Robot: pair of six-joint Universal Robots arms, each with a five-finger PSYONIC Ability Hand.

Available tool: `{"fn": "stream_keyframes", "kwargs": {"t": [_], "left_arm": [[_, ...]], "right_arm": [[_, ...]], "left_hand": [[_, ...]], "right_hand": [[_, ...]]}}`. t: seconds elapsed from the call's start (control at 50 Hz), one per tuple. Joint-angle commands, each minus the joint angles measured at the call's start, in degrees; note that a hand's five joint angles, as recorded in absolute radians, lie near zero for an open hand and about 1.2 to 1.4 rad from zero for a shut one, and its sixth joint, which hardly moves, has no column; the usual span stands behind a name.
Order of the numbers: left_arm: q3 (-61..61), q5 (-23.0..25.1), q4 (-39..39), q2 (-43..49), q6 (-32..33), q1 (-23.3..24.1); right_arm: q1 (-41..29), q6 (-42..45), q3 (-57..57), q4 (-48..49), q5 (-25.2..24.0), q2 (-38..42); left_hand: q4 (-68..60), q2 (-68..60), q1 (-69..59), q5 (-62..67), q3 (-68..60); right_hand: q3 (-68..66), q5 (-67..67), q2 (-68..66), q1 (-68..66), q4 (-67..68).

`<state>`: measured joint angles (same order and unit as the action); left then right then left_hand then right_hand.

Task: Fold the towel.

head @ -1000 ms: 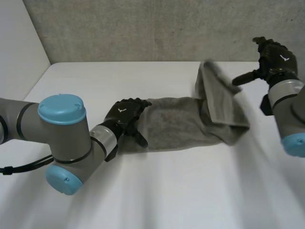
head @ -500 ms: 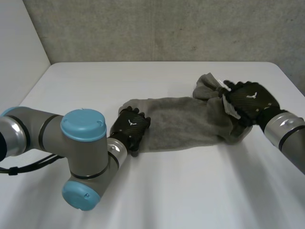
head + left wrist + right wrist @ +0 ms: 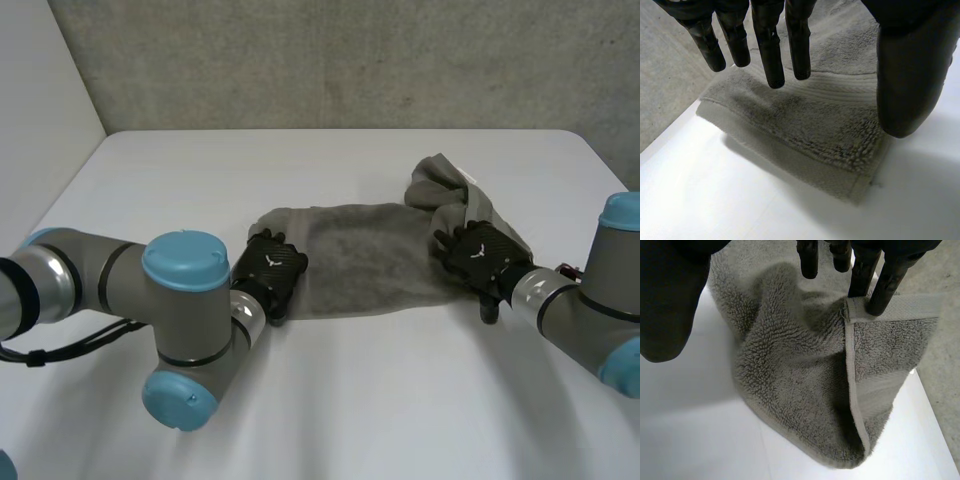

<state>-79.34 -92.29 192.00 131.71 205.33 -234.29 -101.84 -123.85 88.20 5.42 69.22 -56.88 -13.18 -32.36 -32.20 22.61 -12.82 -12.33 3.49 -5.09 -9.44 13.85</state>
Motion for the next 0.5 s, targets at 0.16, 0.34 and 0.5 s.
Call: {"fn": "stream_keyframes", "kwargs": {"t": [0.16,0.34,0.5], "left_arm": [[2.0,0.4,-2.2,1.4,-0.3,-2.8],[2.9,0.5,-3.6,2.1,-0.4,-3.7],[3.6,1.0,-4.3,2.5,-0.3,-3.8]], "right_arm": [[-0.5,-3.9,-5.1,-0.1,1.6,5.4],[-0.3,-4.2,-5.5,-0.1,1.7,5.6],[0.0,-4.2,-5.5,0.0,1.9,5.6]], "left_hand": [[3.2,-3.1,-3.2,2.8,2.8],[3.2,-3.1,-3.2,2.8,2.8],[3.2,-36.6,-36.7,36.3,2.8]], "right_hand": [[2.3,-2.7,-5.7,-1.3,-3.8],[2.3,-2.7,-5.7,-1.3,-3.8],[2.3,-2.7,-5.7,-1.3,-3.8]]}}
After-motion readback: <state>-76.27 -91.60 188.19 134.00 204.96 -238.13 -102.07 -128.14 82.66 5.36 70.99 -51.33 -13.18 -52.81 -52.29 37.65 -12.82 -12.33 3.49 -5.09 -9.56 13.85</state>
